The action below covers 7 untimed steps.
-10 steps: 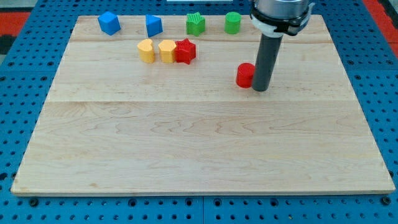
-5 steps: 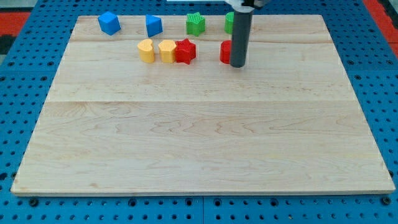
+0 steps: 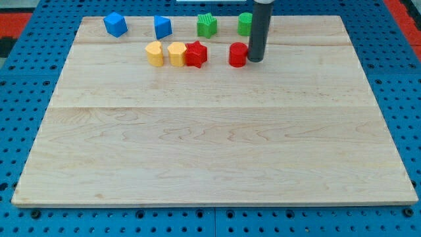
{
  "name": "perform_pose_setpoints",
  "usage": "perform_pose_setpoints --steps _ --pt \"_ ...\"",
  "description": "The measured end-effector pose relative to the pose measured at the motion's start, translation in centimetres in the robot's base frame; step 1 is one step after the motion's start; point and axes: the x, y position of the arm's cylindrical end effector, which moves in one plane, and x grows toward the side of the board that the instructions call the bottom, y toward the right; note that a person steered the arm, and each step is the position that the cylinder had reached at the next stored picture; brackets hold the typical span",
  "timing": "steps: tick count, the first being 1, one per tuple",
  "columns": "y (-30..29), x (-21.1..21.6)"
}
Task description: Push red circle into the red star and yellow blocks
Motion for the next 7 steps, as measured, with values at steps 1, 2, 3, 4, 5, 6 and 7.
perform_pose_setpoints --steps 1,2,3,4,5,6,7 --pt "-2.0 0.0" --pt "-0.8 -0.5" --pt "0.0 -1.7" --pt "-2.1 -1.7" --pt "-5.0 -1.7" --pt "-4.2 -1.7" --pt "1.3 -1.5"
